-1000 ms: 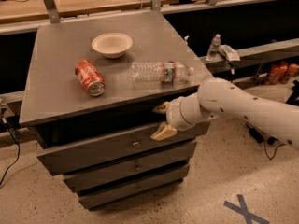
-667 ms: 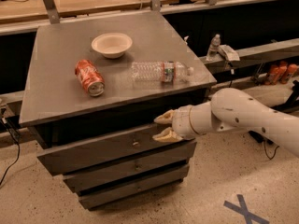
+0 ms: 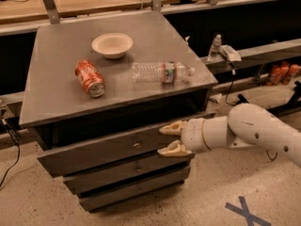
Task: Close top drawer
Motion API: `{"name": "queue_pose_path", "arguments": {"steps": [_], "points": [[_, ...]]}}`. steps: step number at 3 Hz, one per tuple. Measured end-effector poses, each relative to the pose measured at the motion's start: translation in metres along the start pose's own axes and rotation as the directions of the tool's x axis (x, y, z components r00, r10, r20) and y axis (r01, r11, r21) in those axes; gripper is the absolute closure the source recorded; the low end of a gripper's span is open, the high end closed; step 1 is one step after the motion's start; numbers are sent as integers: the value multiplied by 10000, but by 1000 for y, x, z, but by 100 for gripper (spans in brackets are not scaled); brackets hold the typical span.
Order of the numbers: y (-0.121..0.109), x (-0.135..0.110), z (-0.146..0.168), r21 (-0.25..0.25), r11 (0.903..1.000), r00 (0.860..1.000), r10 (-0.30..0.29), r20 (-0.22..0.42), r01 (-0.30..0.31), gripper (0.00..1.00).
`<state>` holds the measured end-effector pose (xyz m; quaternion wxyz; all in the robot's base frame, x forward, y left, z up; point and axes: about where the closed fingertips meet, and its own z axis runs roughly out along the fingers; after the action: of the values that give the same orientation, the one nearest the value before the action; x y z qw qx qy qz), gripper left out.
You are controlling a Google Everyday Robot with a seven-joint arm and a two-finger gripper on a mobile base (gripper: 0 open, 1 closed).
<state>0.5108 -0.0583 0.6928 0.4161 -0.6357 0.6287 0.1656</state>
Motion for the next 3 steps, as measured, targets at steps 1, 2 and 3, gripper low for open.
{"name": "queue_pose_path", "arguments": {"steps": [1,2,3], "points": [[9,12,8,-179,9995,9996,272,-19,-272,64],[4,21,24,-175,9990,9990,412,-184,-415,96],[-2,23,32,-76,9994,9990,348,-267,-350,100]]}}
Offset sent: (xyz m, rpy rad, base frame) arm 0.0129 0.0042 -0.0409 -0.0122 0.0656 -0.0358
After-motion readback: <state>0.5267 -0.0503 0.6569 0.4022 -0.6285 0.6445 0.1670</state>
